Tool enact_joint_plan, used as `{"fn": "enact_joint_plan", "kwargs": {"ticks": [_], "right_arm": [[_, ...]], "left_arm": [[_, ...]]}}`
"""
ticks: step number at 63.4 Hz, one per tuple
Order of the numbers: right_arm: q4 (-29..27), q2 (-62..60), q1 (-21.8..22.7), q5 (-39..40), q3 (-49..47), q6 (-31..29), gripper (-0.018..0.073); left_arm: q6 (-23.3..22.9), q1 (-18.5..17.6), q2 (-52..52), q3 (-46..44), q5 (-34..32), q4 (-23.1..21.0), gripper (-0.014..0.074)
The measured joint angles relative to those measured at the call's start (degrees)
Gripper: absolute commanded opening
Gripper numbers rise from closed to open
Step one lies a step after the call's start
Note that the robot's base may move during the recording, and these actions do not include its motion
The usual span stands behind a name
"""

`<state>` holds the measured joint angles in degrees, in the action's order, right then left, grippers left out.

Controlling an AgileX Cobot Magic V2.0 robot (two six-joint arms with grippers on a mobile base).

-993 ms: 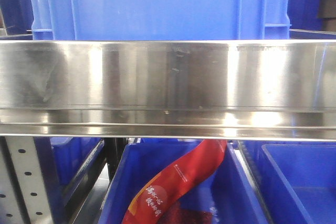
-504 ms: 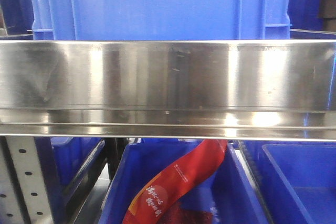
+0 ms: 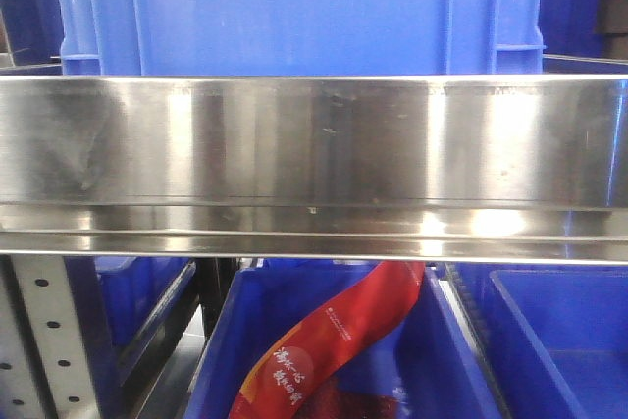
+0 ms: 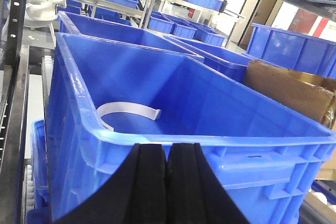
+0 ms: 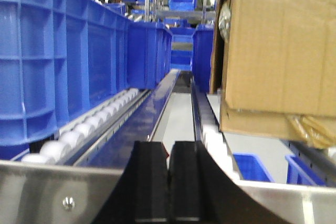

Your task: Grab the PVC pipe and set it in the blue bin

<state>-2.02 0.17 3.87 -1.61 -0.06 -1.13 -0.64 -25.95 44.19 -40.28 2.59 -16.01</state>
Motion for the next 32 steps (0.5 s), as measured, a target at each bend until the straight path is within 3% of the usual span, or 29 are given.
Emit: {"fn": "enact_joint_plan", "kwargs": {"ticks": [32], "right_arm": [[0.0, 0.0, 0.0, -1.1, 0.1, 0.1, -0.0162]], "left_arm": [[0.0, 0.0, 0.0, 0.0, 0.0, 0.0, -0.0111]]}}
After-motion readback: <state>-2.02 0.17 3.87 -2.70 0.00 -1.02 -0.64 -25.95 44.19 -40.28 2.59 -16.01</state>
